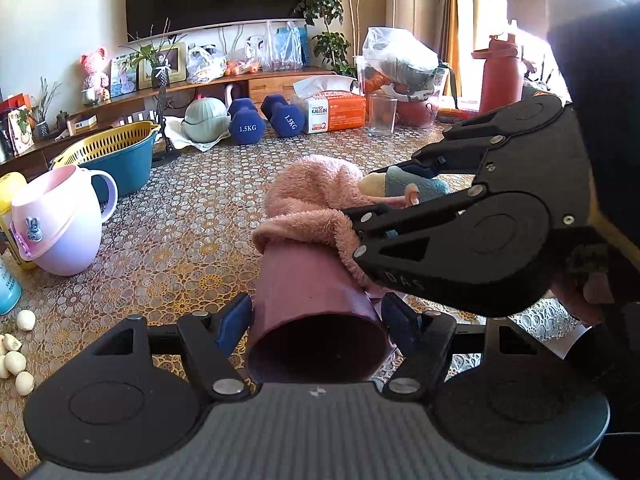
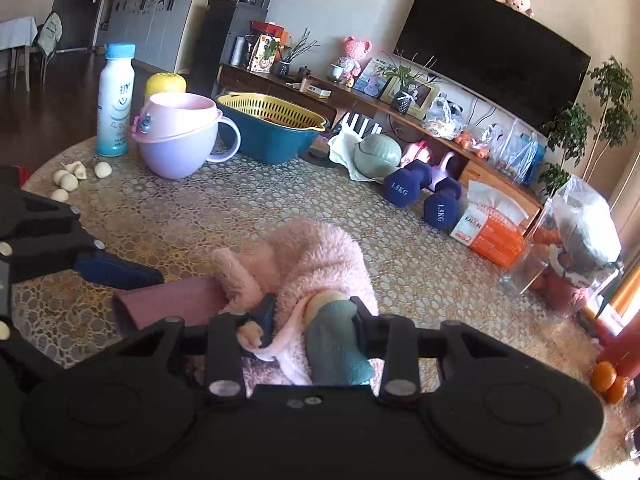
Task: Clean container
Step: 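Push the towel into the cup mouth with the right gripper while the left gripper holds the mauve cup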
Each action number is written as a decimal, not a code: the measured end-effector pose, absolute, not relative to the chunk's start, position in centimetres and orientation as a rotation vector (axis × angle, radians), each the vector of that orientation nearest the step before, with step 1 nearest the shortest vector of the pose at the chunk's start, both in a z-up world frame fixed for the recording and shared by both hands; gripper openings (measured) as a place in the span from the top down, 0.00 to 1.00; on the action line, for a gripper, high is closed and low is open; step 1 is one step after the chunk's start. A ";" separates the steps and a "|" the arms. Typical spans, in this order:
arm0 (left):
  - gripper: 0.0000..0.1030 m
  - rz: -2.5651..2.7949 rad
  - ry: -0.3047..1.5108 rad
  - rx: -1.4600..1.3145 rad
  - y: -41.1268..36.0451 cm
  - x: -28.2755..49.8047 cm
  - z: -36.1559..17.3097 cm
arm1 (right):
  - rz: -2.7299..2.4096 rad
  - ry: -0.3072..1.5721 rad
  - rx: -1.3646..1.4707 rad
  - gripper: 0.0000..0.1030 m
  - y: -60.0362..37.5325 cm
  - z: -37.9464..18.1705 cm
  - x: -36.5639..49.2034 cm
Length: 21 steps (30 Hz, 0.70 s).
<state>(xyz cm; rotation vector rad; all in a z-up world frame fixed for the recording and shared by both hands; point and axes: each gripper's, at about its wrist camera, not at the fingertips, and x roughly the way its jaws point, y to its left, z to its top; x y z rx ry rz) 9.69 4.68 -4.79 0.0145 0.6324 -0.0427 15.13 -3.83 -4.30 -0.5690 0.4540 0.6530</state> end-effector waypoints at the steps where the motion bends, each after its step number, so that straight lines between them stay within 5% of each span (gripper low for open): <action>1: 0.31 -0.045 0.632 0.013 4.7 9.7 -4.8 | 0.637 0.455 -0.560 0.68 -4.0 -4.3 15.5; 9: 0.31 -0.051 0.632 -0.011 5.2 9.7 -4.8 | 0.594 0.461 -0.357 0.74 -7.8 -0.1 17.4; 21: 0.31 -0.050 0.628 0.005 5.0 9.7 -4.8 | 0.873 0.492 -0.436 0.73 -4.3 0.4 11.4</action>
